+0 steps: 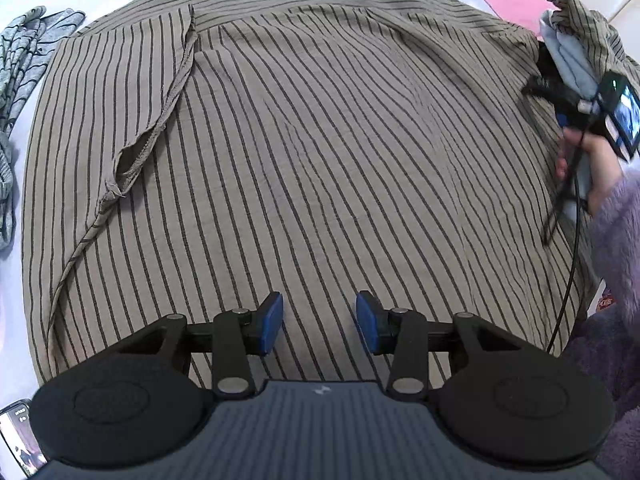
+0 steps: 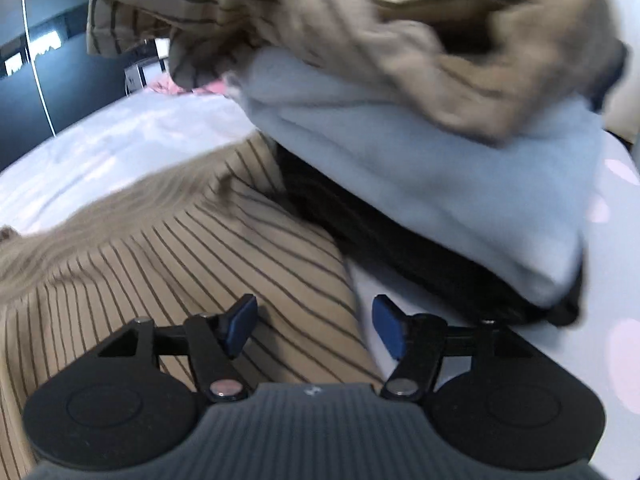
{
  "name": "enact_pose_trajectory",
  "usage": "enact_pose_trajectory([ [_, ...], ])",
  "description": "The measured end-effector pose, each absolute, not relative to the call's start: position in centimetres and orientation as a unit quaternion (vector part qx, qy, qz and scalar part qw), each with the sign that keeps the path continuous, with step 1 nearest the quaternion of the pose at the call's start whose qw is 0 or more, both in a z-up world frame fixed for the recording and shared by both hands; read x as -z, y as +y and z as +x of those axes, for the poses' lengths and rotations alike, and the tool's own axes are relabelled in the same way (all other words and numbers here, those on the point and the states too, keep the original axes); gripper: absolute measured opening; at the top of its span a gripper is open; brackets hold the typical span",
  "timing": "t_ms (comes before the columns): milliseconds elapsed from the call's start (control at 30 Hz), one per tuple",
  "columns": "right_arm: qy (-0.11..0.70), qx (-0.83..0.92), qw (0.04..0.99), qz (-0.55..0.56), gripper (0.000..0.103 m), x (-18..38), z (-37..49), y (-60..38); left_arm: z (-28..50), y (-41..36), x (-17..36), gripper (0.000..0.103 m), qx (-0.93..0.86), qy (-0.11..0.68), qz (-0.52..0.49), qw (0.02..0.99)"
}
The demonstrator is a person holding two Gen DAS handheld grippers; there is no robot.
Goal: Fold clothes
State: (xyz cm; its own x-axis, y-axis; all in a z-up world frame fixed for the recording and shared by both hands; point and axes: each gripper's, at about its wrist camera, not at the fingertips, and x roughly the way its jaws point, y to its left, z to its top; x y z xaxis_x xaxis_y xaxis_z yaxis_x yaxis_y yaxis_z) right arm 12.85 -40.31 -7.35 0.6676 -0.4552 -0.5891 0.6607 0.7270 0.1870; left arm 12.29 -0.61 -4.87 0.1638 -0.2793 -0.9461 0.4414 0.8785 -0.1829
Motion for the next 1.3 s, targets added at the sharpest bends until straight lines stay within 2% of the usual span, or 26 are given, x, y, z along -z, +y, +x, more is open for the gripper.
enact_pose_trajectory([
  [100, 0.250, 0.318, 0.889, 0.217, 0.065, 7.7, 13.6, -41.0, 12.3, -0.6, 5.4, 0.038, 0.235, 0.608, 0.068, 0.755],
  [167, 0.242, 0.321, 0.886, 0.231, 0.051, 7.9, 14.2, -41.4, 12.2, -0.6, 5.6, 0.038, 0.234, 0.611, 0.069, 0.753],
  [233, 0.235, 0.317, 0.891, 0.224, 0.015, 7.8, 14.4, -41.3, 12.3, -0.5, 5.9, 0.038, 0.232, 0.614, 0.069, 0.752],
  [300, 0.231, 0.302, 0.906, 0.186, 0.006, 7.2, 14.3, -40.2, 12.3, -0.5, 6.1, 0.038, 0.230, 0.616, 0.069, 0.751],
  [433, 0.222, 0.264, 0.934, 0.096, 0.005, 6.1, 14.4, -37.8, 12.3, -0.4, 6.1, 0.038, 0.230, 0.615, 0.067, 0.751],
  [567, 0.235, 0.170, 0.953, -0.085, 0.004, 5.9, 15.0, -32.5, 12.2, -0.4, 5.9, 0.038, 0.234, 0.613, 0.067, 0.752],
  [700, 0.287, 0.063, 0.918, -0.266, 0.004, 7.3, 14.8, -26.5, 12.2, -0.6, 5.7, 0.038, 0.237, 0.610, 0.069, 0.753],
  [800, 0.309, -0.014, 0.887, -0.342, 0.011, 8.4, 13.1, -23.4, 12.1, -0.5, 5.5, 0.038, 0.237, 0.607, 0.069, 0.756],
  [833, 0.311, -0.036, 0.880, -0.357, 0.025, 8.3, 12.1, -22.6, 12.1, -0.4, 5.4, 0.038, 0.236, 0.605, 0.068, 0.757],
  [900, 0.299, -0.043, 0.892, -0.336, 0.047, 7.2, 10.7, -22.9, 12.1, -0.2, 5.3, 0.038, 0.234, 0.604, 0.065, 0.759],
  [1067, 0.303, 0.011, 0.927, -0.221, 0.048, 5.6, 12.3, -27.3, 12.1, 0.0, 5.1, 0.039, 0.234, 0.603, 0.061, 0.760],
  [1300, 0.313, 0.111, 0.943, -0.031, 0.045, 4.1, 16.5, -34.6, 12.2, -0.3, 5.3, 0.039, 0.242, 0.605, 0.064, 0.756],
])
